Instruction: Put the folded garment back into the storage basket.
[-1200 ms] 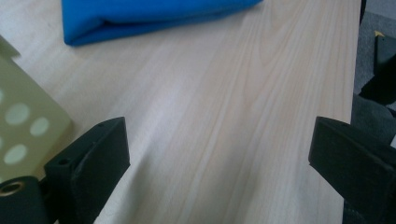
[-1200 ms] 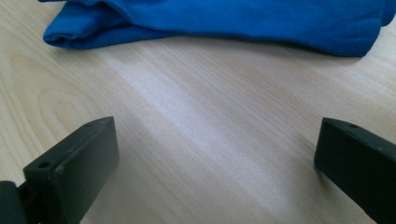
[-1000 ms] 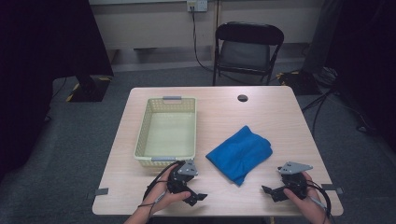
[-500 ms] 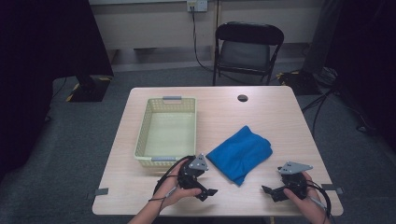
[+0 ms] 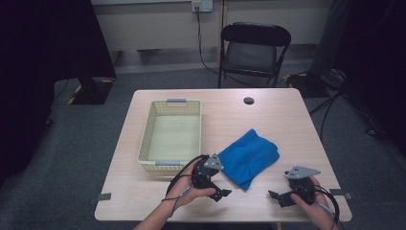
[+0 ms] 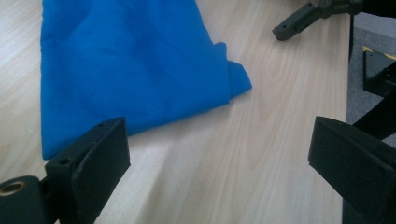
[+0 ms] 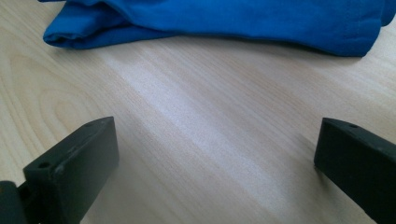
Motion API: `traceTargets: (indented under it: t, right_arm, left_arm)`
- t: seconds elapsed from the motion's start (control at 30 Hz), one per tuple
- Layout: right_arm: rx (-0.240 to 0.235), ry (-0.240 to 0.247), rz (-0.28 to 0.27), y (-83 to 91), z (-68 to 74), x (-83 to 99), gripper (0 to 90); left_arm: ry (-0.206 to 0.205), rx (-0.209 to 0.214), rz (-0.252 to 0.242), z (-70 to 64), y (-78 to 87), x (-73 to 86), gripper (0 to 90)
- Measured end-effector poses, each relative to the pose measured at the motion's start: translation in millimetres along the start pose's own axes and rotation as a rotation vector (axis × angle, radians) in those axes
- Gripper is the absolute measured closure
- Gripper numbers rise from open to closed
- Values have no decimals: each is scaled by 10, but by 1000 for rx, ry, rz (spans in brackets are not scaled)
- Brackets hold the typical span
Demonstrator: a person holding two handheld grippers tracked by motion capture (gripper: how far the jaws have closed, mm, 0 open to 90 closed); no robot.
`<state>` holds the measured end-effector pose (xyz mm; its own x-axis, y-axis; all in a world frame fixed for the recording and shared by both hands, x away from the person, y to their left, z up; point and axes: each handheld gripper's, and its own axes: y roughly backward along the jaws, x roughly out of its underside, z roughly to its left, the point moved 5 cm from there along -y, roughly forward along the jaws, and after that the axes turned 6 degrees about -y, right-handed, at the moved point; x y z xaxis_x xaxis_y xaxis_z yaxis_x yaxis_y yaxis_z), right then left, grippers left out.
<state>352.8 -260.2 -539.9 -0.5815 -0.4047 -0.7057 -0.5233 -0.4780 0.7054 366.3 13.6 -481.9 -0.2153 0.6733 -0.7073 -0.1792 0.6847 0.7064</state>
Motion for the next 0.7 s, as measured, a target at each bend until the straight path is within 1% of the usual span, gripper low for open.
traceTargets:
  t: [0.07, 0.1, 0.27, 0.4, 0.47, 0.53, 0.57, 0.7]
  right_arm:
    - [0, 0, 0, 0, 0, 0, 0]
    - [0, 0, 0, 0, 0, 0, 0]
    - [0, 0, 0, 0, 0, 0, 0]
    - [0, 0, 0, 0, 0, 0, 0]
    - [0, 0, 0, 0, 0, 0, 0]
    - [0, 0, 0, 0, 0, 0, 0]
    - [0, 0, 0, 0, 0, 0, 0]
    - [0, 0, 0, 0, 0, 0, 0]
  left_arm:
    - [-5, -2, 2, 3, -10, -22, 49]
    - [-6, -11, 3, 6, -21, -51, 49]
    - [-9, -5, -2, 6, -51, -107, 51]
    - [-11, -15, 14, 52, -90, -175, 51]
    - [-12, -15, 14, 61, -93, -190, 51]
    - [0, -13, 17, 97, -107, -218, 51]
    - [5, -20, 18, 112, -112, -225, 51]
    - [3, -16, 27, 131, -140, -247, 51]
